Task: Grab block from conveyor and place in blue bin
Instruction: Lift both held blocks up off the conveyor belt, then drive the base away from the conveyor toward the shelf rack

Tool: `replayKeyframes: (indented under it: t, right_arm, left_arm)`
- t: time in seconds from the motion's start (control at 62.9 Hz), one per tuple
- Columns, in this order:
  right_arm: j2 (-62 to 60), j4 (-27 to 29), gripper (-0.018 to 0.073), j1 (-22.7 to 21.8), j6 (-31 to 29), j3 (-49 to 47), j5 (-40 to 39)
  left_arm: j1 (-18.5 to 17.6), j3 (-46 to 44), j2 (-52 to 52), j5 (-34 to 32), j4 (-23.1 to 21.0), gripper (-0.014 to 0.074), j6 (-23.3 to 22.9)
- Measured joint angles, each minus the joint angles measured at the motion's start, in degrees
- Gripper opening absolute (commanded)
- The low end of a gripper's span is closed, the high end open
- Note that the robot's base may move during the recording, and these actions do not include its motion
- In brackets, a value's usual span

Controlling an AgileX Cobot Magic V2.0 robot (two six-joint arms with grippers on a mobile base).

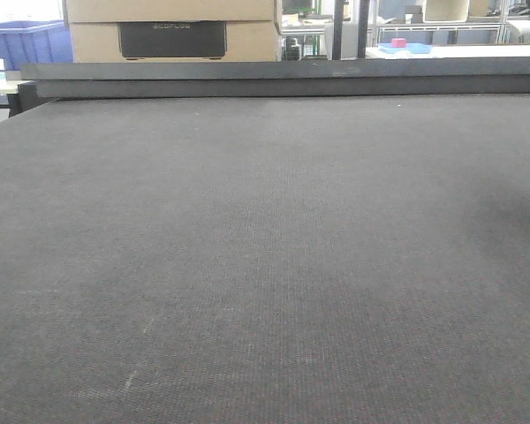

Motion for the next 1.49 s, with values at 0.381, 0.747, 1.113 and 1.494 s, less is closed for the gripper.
replayKeyframes:
  t: [0.381, 0.747, 1.113, 1.494]
  right_arm:
    - [-19.75, 0.0, -0.0162, 0.0, -2.26, 10.37, -15.55]
    - [-34.42, -0.2, -0.0162, 0.0, -2.48, 10.66, -22.88]
    - [-41.3, -1.56, -0.0162, 0.0, -3.08, 10.66, -18.2]
    - [-44.63, -1.56, -0.0162, 0.65, -8.2, 10.77, -12.21]
  left_arm:
    - [0.0, 3.46, -18.6, 0.65, 0.6, -0.0111, 0.0]
    - [-0.15, 2.49, -20.6, -6.86, -3.11, -0.0111, 0.0]
    - [-12.57, 1.25, -24.09, -12.59, -2.24, -0.0111, 5.17]
    - [-13.99, 1.13, -25.1, -14.24, -0.61, -0.0111, 5.56]
